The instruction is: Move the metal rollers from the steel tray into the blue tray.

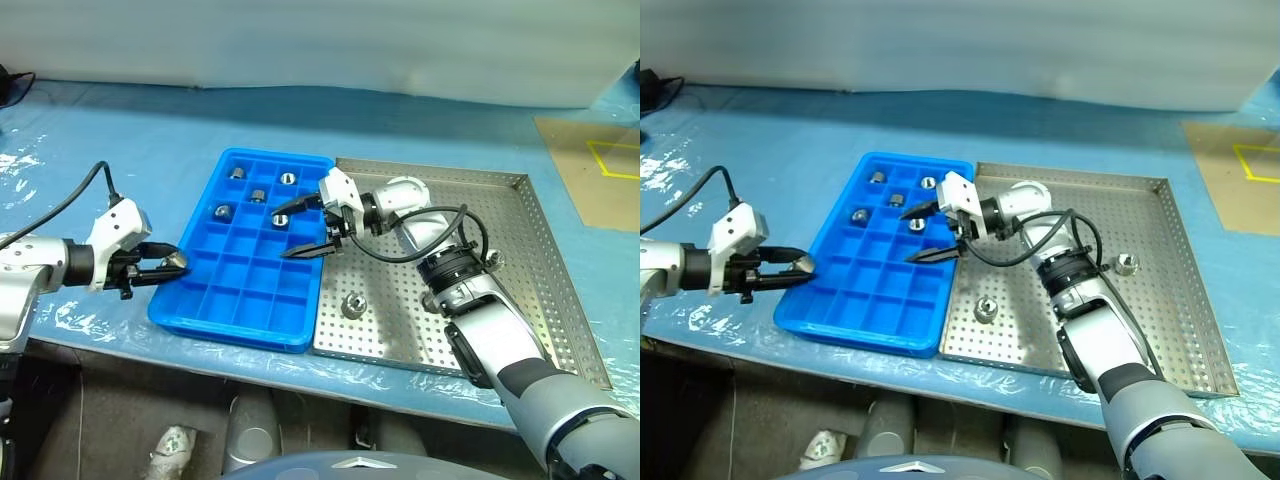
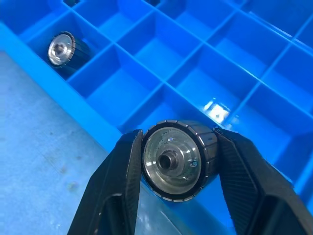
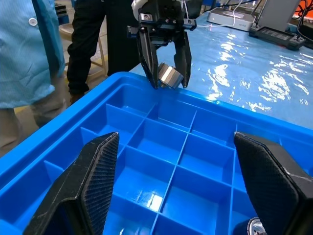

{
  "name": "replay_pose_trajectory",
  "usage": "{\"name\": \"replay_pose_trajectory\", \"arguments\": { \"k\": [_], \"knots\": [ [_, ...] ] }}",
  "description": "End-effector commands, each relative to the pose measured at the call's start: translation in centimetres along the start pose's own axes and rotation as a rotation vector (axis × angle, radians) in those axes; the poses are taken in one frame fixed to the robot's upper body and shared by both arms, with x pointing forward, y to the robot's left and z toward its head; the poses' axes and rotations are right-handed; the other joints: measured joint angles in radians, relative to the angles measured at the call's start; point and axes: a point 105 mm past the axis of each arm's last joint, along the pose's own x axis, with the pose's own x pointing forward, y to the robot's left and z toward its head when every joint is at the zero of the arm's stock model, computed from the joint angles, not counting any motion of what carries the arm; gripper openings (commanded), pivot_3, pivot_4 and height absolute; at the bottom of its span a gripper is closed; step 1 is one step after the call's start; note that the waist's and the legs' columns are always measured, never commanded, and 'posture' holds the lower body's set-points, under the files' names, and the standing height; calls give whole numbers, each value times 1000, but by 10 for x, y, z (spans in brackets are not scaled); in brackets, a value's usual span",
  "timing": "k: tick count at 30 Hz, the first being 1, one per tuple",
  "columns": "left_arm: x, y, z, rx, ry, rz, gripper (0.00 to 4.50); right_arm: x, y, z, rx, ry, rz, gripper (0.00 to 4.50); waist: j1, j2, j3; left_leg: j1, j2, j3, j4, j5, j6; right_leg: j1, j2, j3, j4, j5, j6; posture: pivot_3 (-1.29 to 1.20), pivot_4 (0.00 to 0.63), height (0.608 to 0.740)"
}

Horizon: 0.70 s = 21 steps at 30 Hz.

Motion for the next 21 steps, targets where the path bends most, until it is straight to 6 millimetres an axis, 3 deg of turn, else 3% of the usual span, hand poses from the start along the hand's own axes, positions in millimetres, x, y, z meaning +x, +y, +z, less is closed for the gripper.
{"name": "replay_pose_trajectory", "arguments": {
  "k": [1,7,14,18,21],
  "knots": [
    [4,7,-4,20,16,27,1926,-8,-2,9,-43,-15,-23,3855,-1,0,0,0,0,0,0,0,0,0,0,0,0,0,0,305,150,740],
    [12,9,-10,24,27,6,1926,-15,-1,5,-38,-1,-54,3855,-7,0,0,2,0,0,0,2,-3,0,1,2,1,0,0,273,150,740],
    [9,14,-18,36,79,-12,4060,-18,-1,3,-31,5,-87,3855,-18,0,-1,4,0,0,0,3,-5,1,1,2,2,0,0,256,150,740],
    [6,18,-12,56,79,-17,4060,-20,-1,5,-28,0,-93,3855,-26,0,-1,5,0,0,0,3,-5,2,1,3,3,0,0,246,150,740],
    [2,30,7,103,44,11,4060,-23,-1,5,-28,8,-104,3855,-26,0,-1,5,0,0,0,3,-6,1,1,3,3,0,0,227,150,740]
  ]
}}
